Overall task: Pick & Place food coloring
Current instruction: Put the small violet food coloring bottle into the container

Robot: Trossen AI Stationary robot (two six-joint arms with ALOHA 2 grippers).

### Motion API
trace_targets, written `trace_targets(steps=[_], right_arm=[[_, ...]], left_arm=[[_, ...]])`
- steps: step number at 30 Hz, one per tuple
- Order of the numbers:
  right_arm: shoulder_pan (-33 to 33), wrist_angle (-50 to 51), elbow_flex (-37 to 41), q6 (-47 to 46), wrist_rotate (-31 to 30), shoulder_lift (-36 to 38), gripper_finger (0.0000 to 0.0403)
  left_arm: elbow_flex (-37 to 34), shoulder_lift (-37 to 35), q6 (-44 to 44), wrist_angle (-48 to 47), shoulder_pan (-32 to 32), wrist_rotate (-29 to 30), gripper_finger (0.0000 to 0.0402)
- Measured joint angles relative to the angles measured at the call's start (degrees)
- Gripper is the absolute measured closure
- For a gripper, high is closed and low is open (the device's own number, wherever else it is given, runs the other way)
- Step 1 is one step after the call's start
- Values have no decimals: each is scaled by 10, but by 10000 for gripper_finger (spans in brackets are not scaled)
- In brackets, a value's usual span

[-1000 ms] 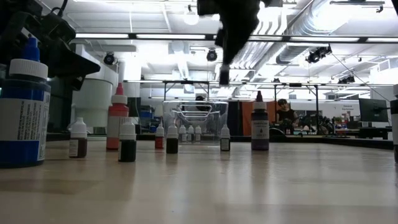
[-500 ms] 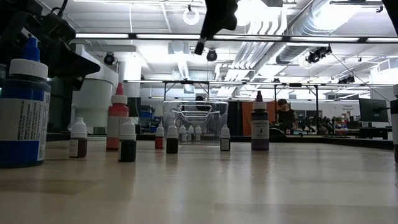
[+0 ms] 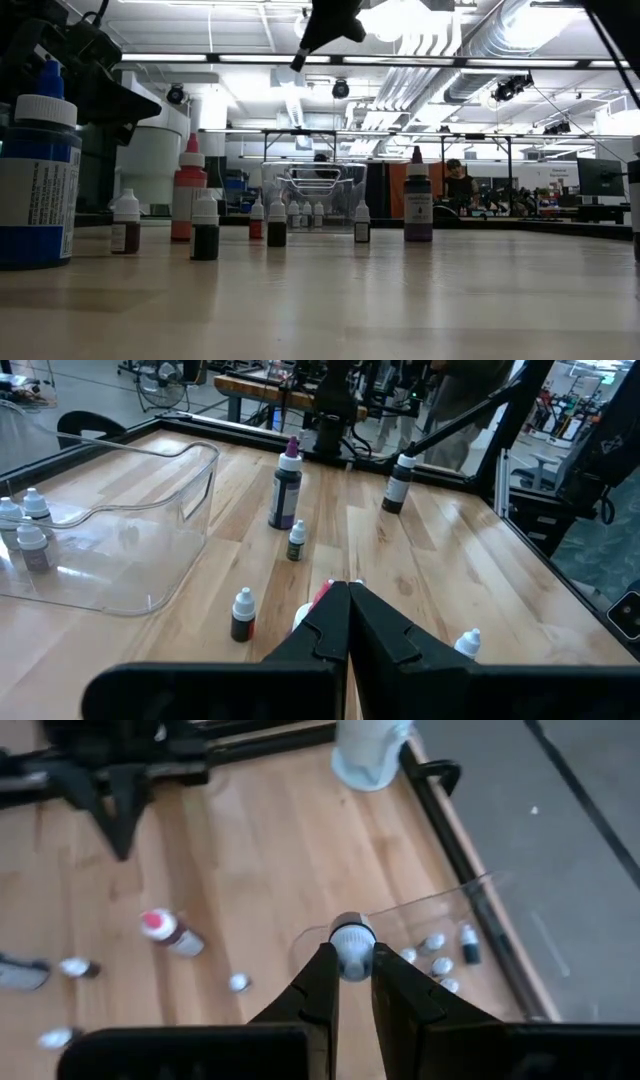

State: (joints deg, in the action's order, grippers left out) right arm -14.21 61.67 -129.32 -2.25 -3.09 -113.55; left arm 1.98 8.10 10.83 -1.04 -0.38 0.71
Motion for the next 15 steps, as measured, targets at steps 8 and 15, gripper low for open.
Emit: trace_targets(steps=[8, 15], right_arm=[[-57, 2, -57, 14, 0, -70, 370], [-129, -15, -48, -50, 0, -133, 370]], left_arm=[[0, 0, 0, 0, 0, 0, 401], [0, 0, 0, 0, 0, 0, 401]])
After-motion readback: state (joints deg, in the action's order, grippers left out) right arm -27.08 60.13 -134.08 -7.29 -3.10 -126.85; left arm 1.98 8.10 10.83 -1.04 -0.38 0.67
